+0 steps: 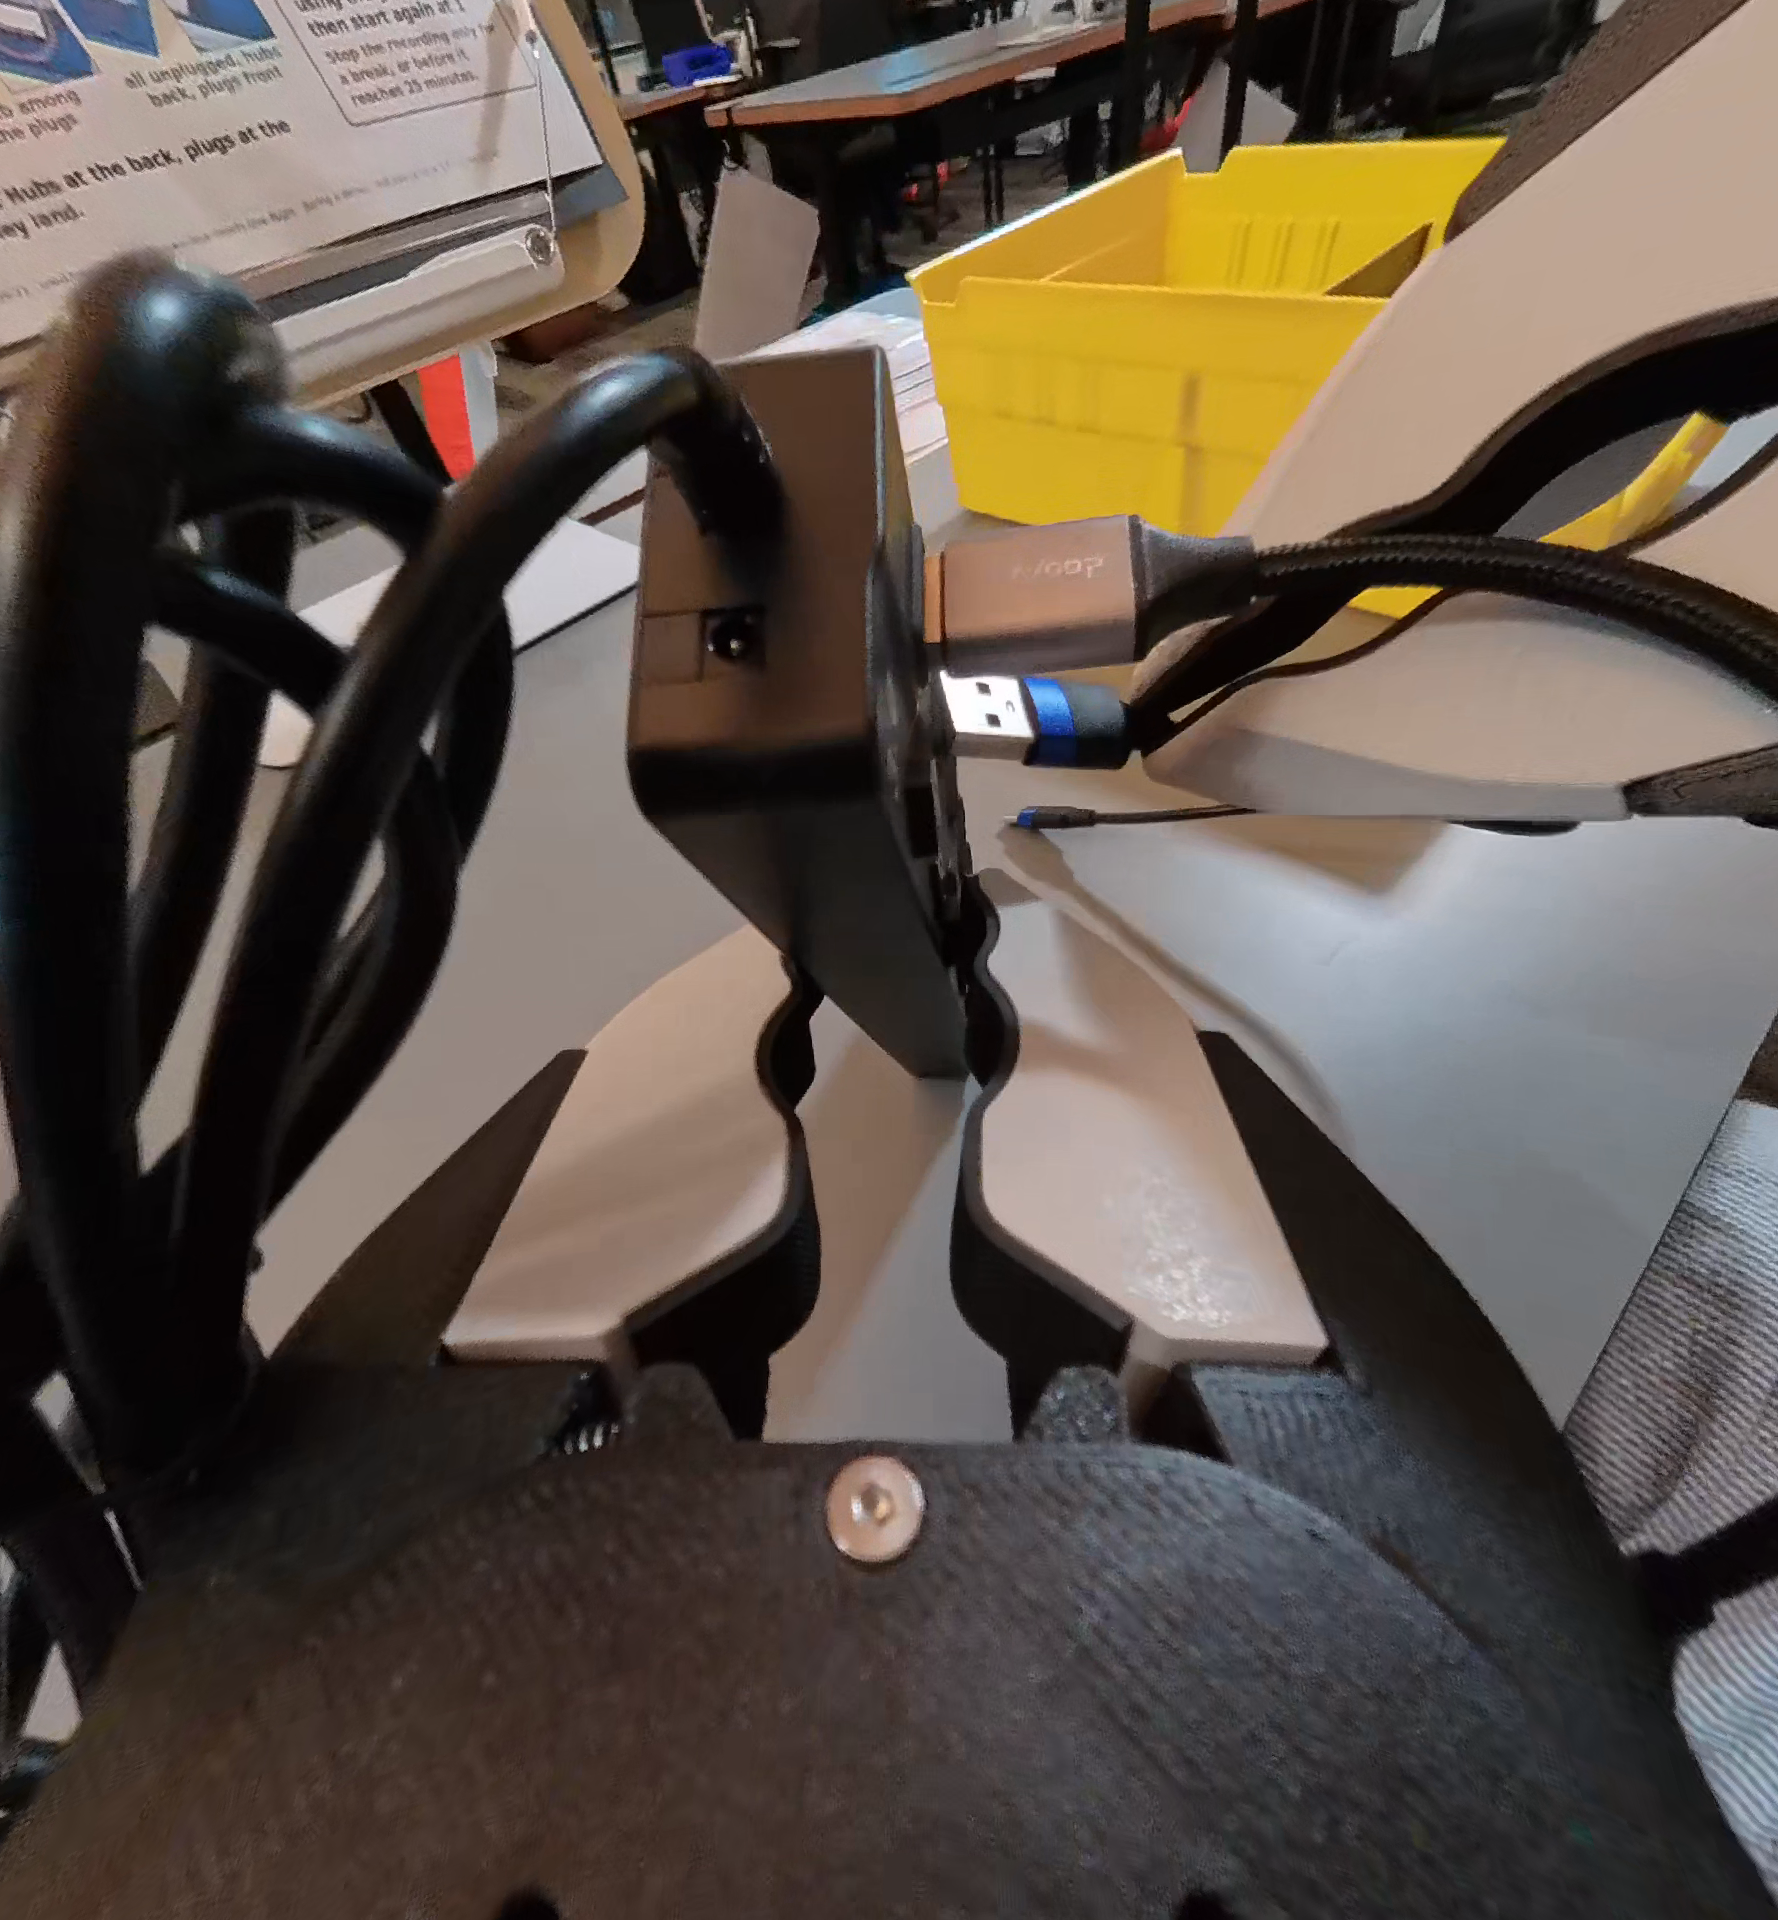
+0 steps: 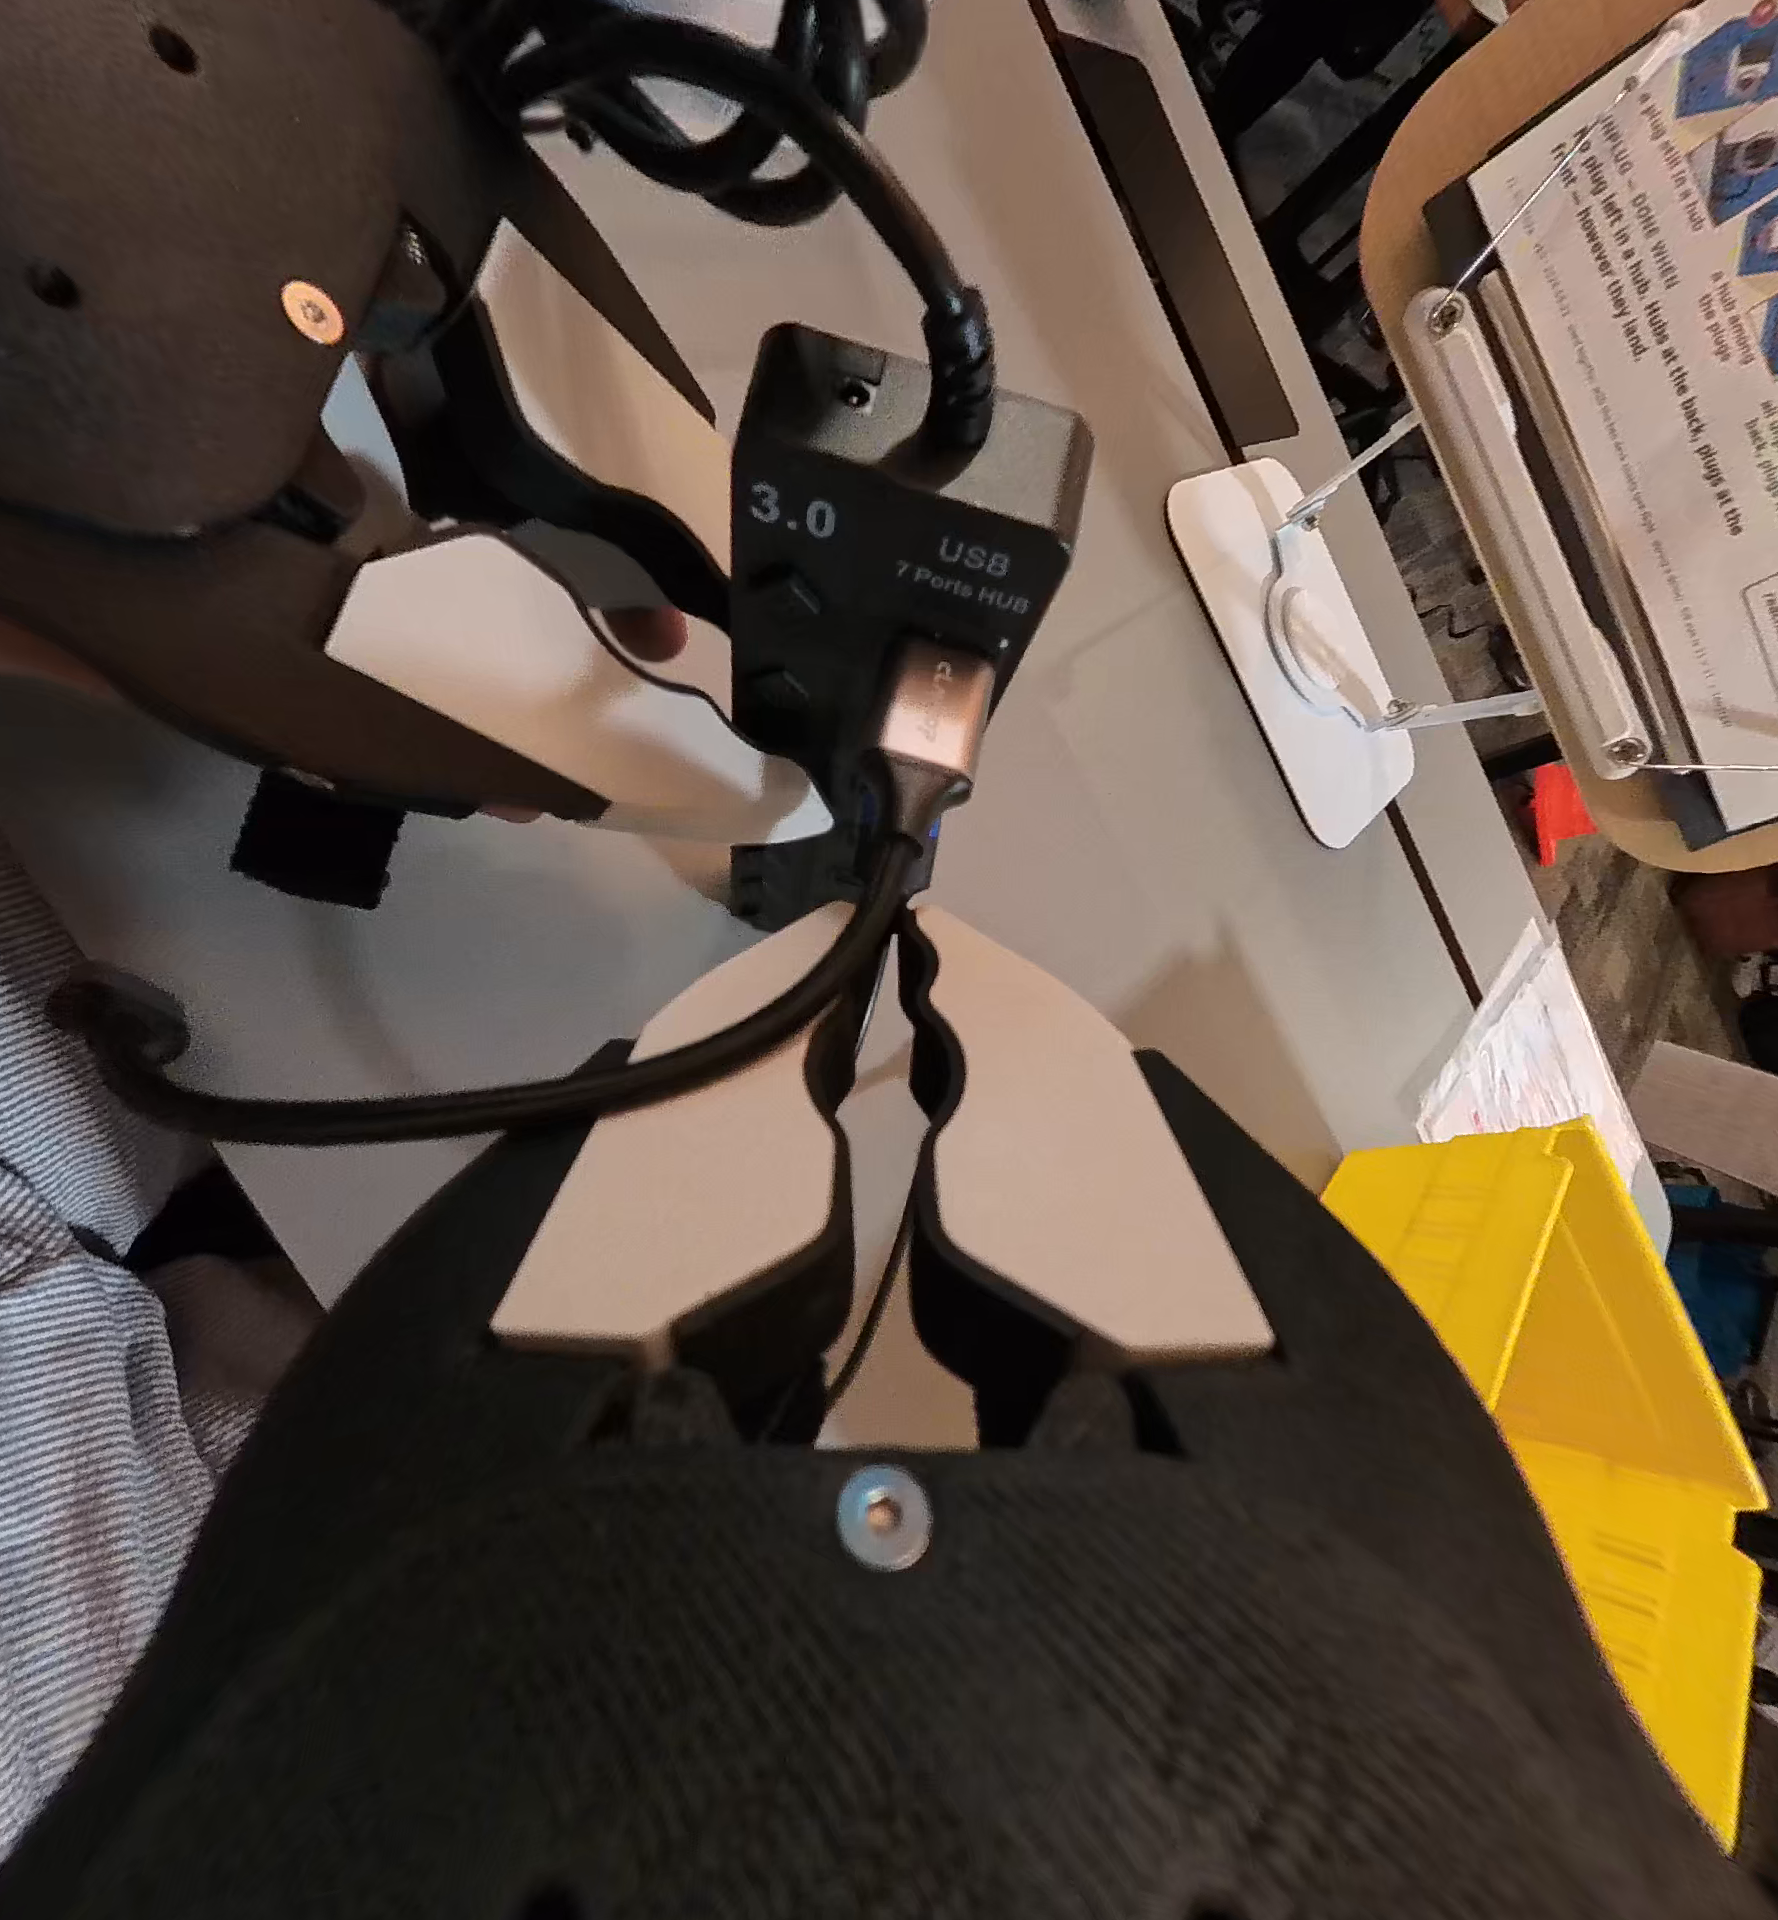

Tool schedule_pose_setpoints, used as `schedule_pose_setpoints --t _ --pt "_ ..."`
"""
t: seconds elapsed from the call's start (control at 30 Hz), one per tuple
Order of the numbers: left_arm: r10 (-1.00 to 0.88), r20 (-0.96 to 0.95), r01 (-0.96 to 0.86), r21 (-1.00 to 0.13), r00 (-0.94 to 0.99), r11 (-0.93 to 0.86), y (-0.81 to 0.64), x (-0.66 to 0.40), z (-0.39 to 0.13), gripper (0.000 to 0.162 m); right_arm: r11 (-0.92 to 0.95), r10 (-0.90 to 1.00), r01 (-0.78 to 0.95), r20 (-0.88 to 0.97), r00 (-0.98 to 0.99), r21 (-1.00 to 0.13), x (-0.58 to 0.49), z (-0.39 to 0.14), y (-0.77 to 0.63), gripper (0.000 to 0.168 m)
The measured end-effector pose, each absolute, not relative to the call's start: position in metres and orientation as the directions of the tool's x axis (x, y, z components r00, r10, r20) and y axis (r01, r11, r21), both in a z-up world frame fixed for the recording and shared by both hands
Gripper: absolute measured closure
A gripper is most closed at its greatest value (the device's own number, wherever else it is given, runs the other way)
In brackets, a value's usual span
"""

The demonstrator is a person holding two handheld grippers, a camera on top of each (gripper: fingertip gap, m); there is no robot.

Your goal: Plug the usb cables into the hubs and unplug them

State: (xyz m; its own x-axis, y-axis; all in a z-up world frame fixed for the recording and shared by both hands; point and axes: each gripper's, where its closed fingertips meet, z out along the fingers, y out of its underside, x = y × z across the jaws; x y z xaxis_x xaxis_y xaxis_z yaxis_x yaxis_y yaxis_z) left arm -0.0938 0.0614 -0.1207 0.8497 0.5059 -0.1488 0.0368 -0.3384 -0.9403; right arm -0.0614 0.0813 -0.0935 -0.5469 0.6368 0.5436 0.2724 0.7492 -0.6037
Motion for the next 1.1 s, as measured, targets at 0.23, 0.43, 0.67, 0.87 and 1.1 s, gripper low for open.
schedule_pose_setpoints --t 0.23,0.43,0.67,0.87,1.1 --pt "0.508 -0.241 -0.011 -0.911 0.827 -0.412 0.06 -0.094 -0.121 0.133 0.759 0.629 0.274 0.557 -0.542 -0.59 -0.062 -0.099 0.083 0.163" --pt "0.501 -0.32 -0.07 -0.888 0.804 -0.455 0.059 -0.095 -0.122 0.133 0.725 0.655 0.266 0.518 -0.55 -0.635 -0.061 -0.101 0.082 0.163" --pt "0.499 -0.336 -0.089 -0.886 0.799 -0.455 0.058 -0.097 -0.122 0.133 0.634 0.709 0.255 0.416 -0.57 -0.73 -0.059 -0.1 0.079 0.163" --pt "0.51 -0.043 0.103 -0.961 0.859 -0.255 0.056 -0.102 -0.121 0.134 0.59 0.732 0.282 0.355 -0.582 -0.756 -0.06 -0.106 0.084 0.163" --pt "0.253 0.62 0.627 -0.777 0.743 0.062 0.065 -0.091 -0.121 0.134 0.601 0.737 0.254 0.403 -0.542 -0.758 -0.065 -0.106 0.094 0.163"
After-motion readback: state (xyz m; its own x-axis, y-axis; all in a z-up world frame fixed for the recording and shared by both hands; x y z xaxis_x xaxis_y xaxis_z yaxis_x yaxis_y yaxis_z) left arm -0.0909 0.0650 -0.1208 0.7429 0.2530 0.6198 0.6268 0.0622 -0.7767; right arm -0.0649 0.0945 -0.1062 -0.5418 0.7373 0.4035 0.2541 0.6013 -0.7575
